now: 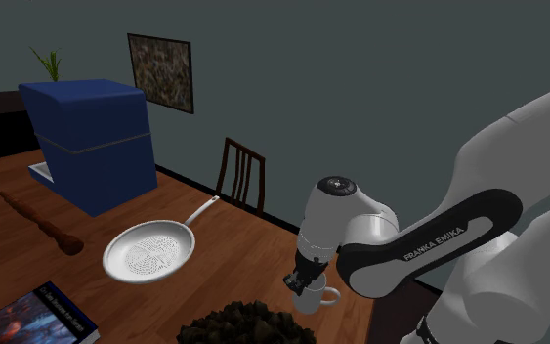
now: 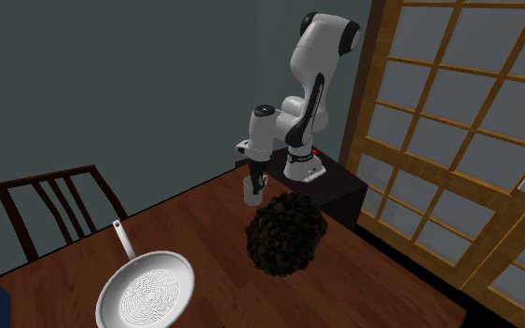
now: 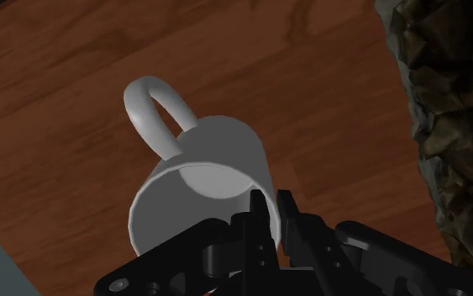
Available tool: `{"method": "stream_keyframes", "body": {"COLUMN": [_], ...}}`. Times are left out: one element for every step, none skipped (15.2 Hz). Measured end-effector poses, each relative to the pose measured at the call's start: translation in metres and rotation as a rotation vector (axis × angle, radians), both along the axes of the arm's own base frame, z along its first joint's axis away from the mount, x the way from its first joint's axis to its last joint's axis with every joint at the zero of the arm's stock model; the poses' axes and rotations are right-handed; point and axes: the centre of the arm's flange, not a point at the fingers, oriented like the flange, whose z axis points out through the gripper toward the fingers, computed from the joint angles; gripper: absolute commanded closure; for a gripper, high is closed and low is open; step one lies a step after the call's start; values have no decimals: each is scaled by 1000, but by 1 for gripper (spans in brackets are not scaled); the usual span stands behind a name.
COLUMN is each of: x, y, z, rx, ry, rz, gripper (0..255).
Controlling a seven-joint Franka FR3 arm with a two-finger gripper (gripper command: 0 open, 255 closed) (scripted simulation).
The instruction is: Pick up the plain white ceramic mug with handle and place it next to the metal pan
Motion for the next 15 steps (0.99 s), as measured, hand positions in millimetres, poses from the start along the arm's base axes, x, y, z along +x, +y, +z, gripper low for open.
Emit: {"method": "stream_keyframes", "body": {"x": [0, 0, 0, 0, 0, 0, 1, 0, 0, 1, 1, 0, -1, 0, 0], "y": [0, 0, 0, 0, 0, 0, 1, 1, 1, 1, 1, 0, 0, 0, -1], "z": [0, 0, 0, 0, 2, 6, 11, 17, 20, 27, 31, 37, 43, 47, 52], "rx": [0, 0, 0, 0, 0, 0, 0, 0, 0, 0, 0, 0, 0, 0, 0], "ry": [0, 0, 0, 0, 0, 0, -1, -1, -1, -1, -1, -1, -1, -1, -1], "rz": [0, 0, 0, 0, 0, 0, 0, 0, 0, 0, 0, 0, 0, 0, 0], "gripper": [255, 255, 255, 255, 255, 255, 255, 255, 255, 255, 255, 255, 255, 255, 255]}}
